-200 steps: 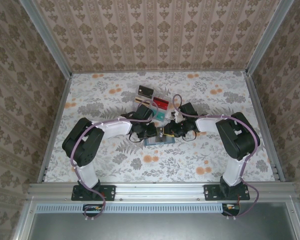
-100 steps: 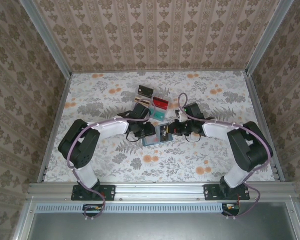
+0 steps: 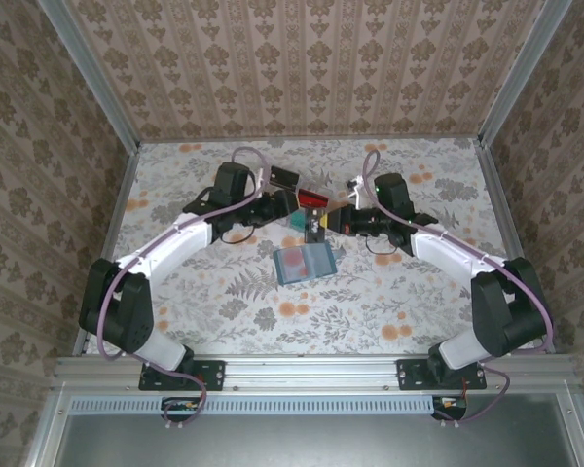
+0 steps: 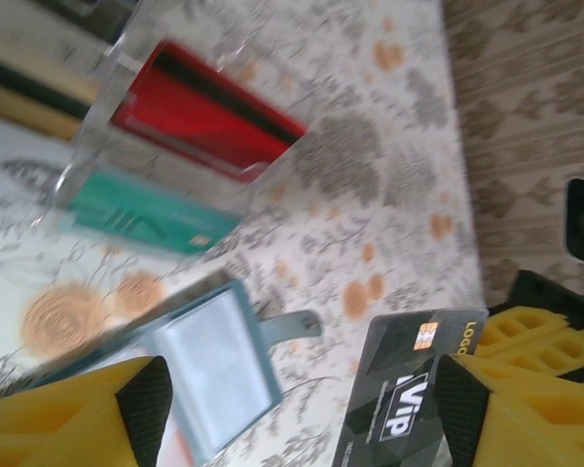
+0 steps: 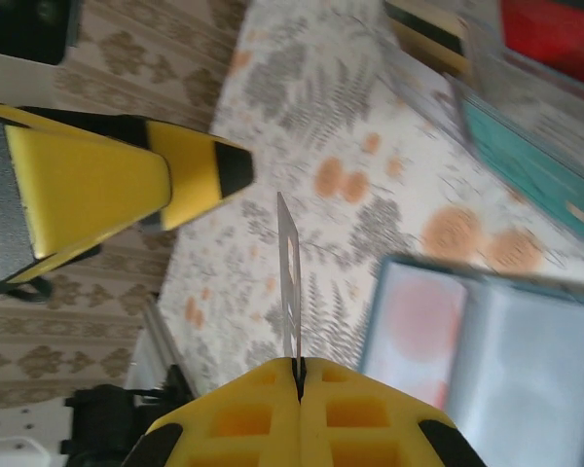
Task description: Take the credit cards out of the card holder
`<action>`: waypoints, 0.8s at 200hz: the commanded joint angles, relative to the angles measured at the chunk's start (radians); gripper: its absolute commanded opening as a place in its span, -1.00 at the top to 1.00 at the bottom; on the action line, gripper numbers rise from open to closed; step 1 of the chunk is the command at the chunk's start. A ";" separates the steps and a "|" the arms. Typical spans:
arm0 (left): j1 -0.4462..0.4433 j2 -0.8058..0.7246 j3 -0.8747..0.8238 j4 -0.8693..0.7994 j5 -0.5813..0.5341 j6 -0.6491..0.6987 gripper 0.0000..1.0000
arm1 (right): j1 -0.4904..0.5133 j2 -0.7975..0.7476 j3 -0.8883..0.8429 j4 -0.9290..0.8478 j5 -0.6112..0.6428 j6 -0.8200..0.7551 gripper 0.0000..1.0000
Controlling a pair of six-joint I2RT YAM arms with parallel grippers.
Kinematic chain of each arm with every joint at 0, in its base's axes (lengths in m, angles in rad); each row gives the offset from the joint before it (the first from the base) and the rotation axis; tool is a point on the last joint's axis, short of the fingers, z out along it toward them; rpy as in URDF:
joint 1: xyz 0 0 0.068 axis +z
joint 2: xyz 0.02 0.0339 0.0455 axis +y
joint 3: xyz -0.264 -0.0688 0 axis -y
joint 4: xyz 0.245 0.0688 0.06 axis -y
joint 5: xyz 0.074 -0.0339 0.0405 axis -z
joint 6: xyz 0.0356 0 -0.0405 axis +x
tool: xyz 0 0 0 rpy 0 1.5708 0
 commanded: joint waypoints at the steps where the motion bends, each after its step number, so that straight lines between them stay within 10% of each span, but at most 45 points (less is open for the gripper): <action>1: 0.019 0.011 -0.008 0.129 0.165 -0.023 -0.51 | -0.013 0.034 0.058 0.110 -0.108 0.099 0.97; 64: 0.024 0.028 0.007 0.317 0.290 -0.109 0.00 | -0.024 0.110 0.104 0.310 -0.241 0.287 1.00; 112: 0.024 0.035 -0.007 0.419 0.312 -0.171 0.79 | -0.025 0.112 0.113 0.327 -0.236 0.307 0.94; 160: 0.021 0.022 -0.051 0.621 0.224 -0.312 1.00 | -0.019 0.105 0.058 0.524 -0.168 0.553 0.19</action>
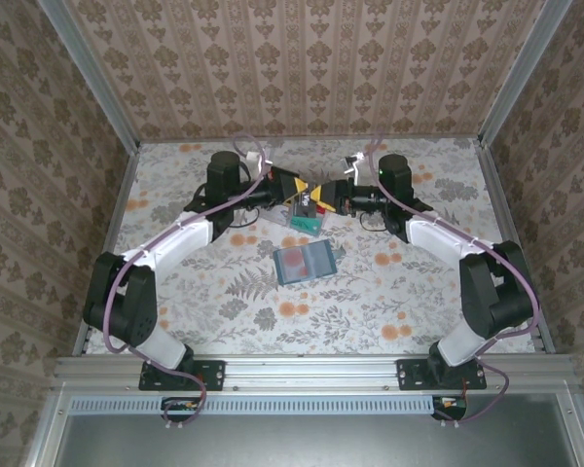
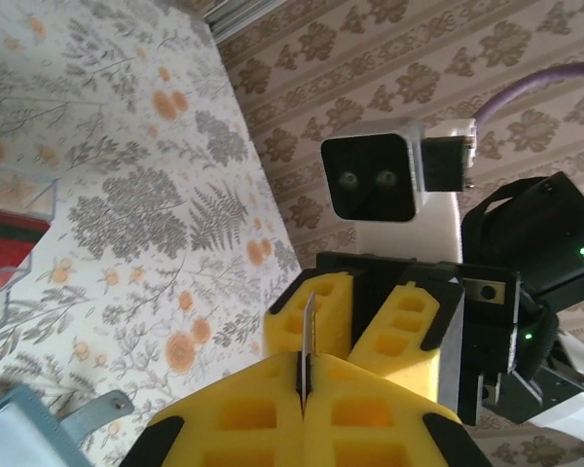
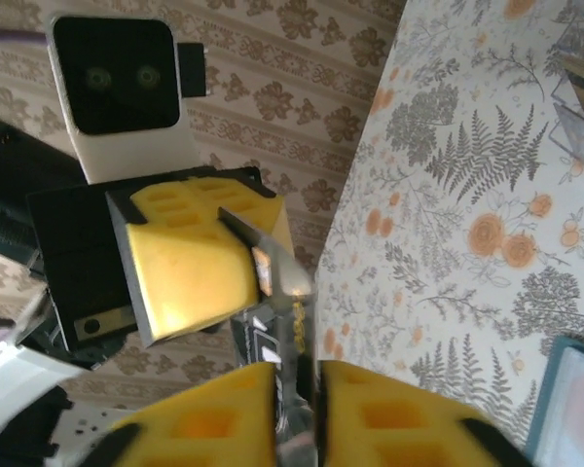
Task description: Take the credit cards out of the card holder
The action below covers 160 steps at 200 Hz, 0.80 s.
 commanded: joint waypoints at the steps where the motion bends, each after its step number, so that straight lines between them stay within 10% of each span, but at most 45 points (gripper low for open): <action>1: -0.002 -0.017 -0.034 0.167 -0.055 -0.106 1.00 | 0.011 -0.003 -0.026 0.183 0.035 0.186 0.19; 45: -0.005 -0.047 -0.087 0.229 -0.225 -0.211 1.00 | 0.049 -0.026 -0.092 0.319 0.150 0.339 0.24; 141: -0.003 -0.078 -0.166 0.302 -0.300 -0.320 1.00 | 0.072 0.004 -0.130 0.449 0.251 0.400 1.00; 160: 0.005 -0.110 -0.174 0.193 -0.324 -0.277 0.33 | 0.073 -0.017 -0.128 0.377 0.289 0.297 1.00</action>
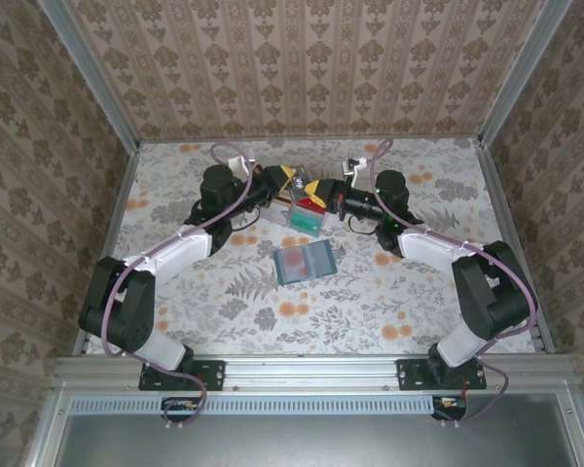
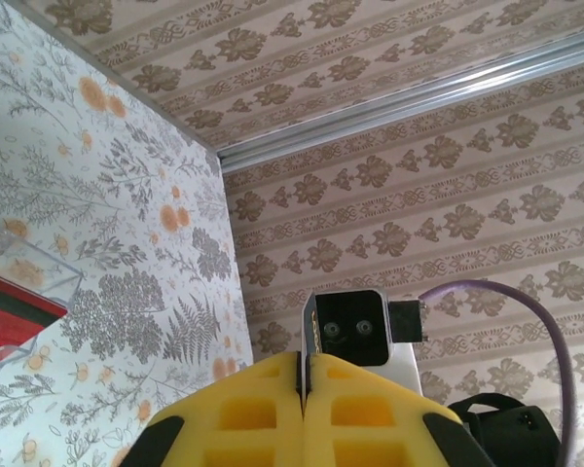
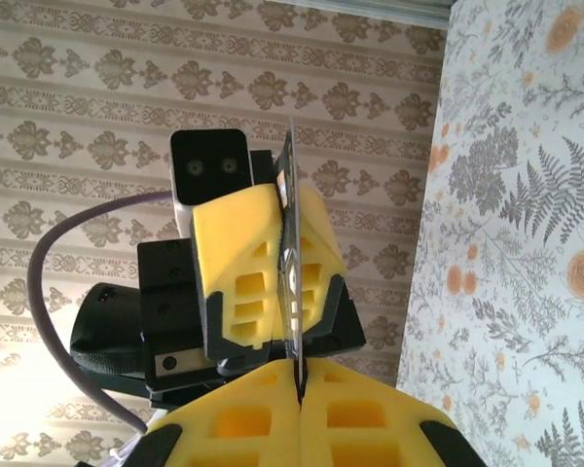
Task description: Take the credit cards out of the card holder
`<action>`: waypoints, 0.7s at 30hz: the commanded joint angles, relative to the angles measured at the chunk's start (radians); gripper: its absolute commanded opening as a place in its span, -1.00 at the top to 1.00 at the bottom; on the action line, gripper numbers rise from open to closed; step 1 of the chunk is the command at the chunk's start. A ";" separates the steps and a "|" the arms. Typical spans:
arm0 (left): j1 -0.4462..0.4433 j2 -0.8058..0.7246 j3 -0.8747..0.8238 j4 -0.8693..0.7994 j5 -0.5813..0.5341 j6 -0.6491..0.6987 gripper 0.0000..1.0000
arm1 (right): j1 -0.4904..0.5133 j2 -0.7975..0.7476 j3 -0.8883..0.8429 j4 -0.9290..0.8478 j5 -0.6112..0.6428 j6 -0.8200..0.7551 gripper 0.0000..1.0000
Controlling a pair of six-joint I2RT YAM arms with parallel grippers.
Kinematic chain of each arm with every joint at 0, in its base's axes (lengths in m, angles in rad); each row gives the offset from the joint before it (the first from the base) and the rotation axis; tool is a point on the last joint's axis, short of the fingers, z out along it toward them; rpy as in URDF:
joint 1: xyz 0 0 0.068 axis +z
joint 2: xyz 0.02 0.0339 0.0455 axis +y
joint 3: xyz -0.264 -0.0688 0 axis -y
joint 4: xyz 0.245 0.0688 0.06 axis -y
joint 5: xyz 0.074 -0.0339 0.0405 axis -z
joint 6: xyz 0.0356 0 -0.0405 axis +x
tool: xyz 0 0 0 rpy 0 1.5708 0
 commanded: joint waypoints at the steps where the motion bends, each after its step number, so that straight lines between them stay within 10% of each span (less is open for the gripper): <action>1: 0.012 -0.066 -0.021 -0.115 -0.041 0.035 0.30 | 0.003 -0.017 -0.002 -0.010 0.071 -0.109 1.00; 9: 0.083 -0.210 -0.014 -0.778 -0.323 0.374 -0.85 | 0.025 0.025 0.235 -0.573 0.156 -0.691 1.00; 21: 0.218 -0.380 -0.157 -0.974 -0.387 0.499 -1.00 | 0.088 0.280 0.651 -0.994 0.320 -1.388 1.00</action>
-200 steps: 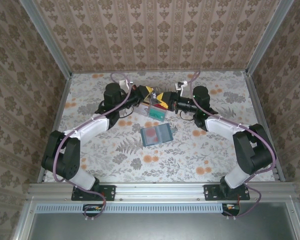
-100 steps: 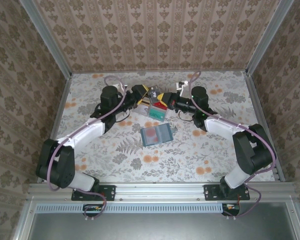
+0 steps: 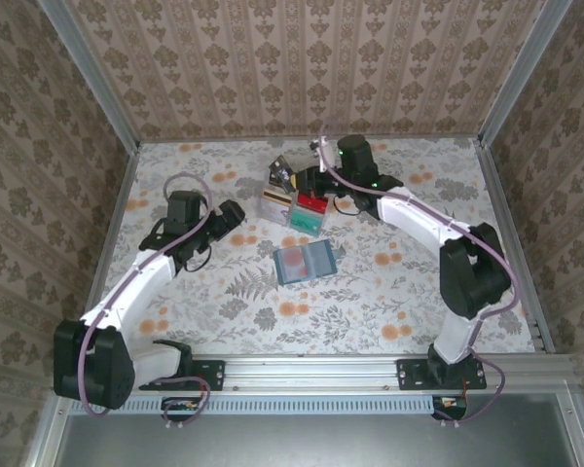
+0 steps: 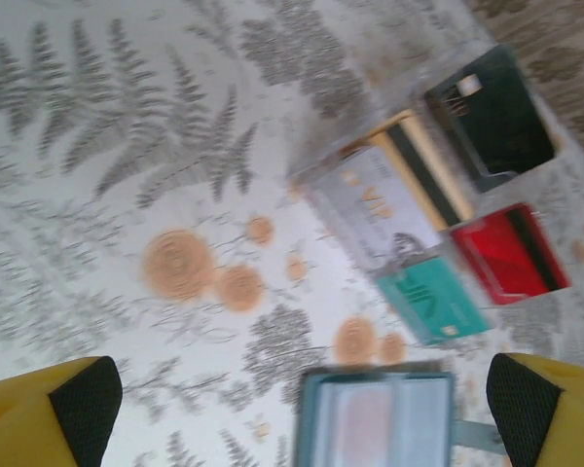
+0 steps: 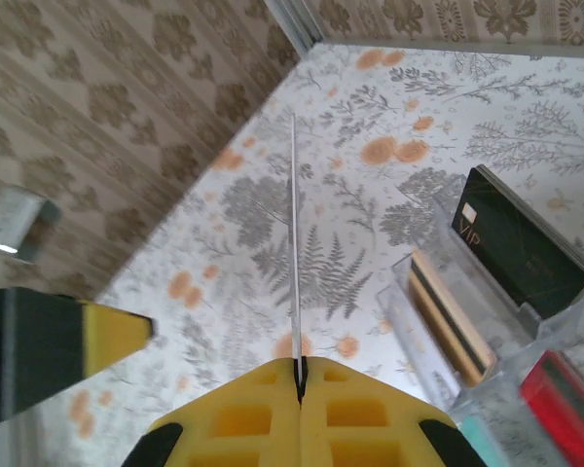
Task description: Take the credit cards out of the card holder
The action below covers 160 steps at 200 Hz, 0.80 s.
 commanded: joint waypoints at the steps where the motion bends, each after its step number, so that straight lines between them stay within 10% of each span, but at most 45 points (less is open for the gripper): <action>1: 0.017 -0.045 -0.017 -0.087 -0.022 0.066 -1.00 | 0.009 0.102 0.148 -0.183 0.081 -0.300 1.00; 160: 0.040 -0.120 -0.056 -0.202 -0.067 0.106 -1.00 | -0.013 0.470 0.645 -0.426 0.176 -0.718 1.00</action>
